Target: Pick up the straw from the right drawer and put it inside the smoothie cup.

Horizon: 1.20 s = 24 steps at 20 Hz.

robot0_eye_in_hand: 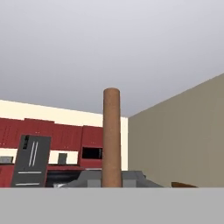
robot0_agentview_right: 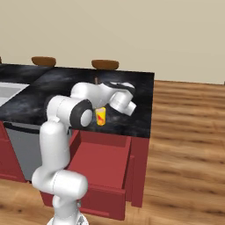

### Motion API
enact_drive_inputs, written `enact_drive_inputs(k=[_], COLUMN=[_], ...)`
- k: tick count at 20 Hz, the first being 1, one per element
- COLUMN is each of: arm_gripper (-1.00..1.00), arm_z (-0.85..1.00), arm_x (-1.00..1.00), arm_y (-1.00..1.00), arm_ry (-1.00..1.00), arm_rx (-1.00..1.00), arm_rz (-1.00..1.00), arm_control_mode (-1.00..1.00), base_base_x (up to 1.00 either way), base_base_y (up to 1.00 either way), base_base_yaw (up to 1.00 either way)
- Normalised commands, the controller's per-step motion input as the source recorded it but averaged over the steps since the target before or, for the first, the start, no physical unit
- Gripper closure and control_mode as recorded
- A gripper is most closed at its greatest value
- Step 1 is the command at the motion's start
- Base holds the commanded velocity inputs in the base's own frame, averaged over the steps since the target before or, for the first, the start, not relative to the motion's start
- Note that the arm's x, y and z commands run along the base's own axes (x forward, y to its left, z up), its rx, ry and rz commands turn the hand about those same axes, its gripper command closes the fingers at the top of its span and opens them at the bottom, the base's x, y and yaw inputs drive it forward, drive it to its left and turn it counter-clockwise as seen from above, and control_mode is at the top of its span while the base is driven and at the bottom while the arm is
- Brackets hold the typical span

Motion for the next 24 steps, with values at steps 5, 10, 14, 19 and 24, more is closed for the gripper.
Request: enact_drive_inputs(k=[5,10,14,19,24], arm_gripper=[1.0,1.0,1.0,1.0,1.0], arm_z=[-0.18,-0.17,-0.22,-0.26,-0.27], arm_x=[0.24,0.15,0.09,0.12,0.17], arm_y=[0.0,0.0,-0.01,0.0,0.0], arm_ry=[0.0,0.0,0.0,0.0,0.0], arm_rx=[0.03,0.0,0.0,0.0,0.0], arm_rz=[0.05,0.01,0.0,0.0,0.0], arm_control_mode=[-1.0,-1.0,-1.0,-1.0,-1.0], base_base_x=[0.0,0.0,0.0,0.0,0.0], base_base_y=[0.0,0.0,0.0,0.0,0.0], base_base_yaw=[0.0,0.0,0.0,0.0,0.0])
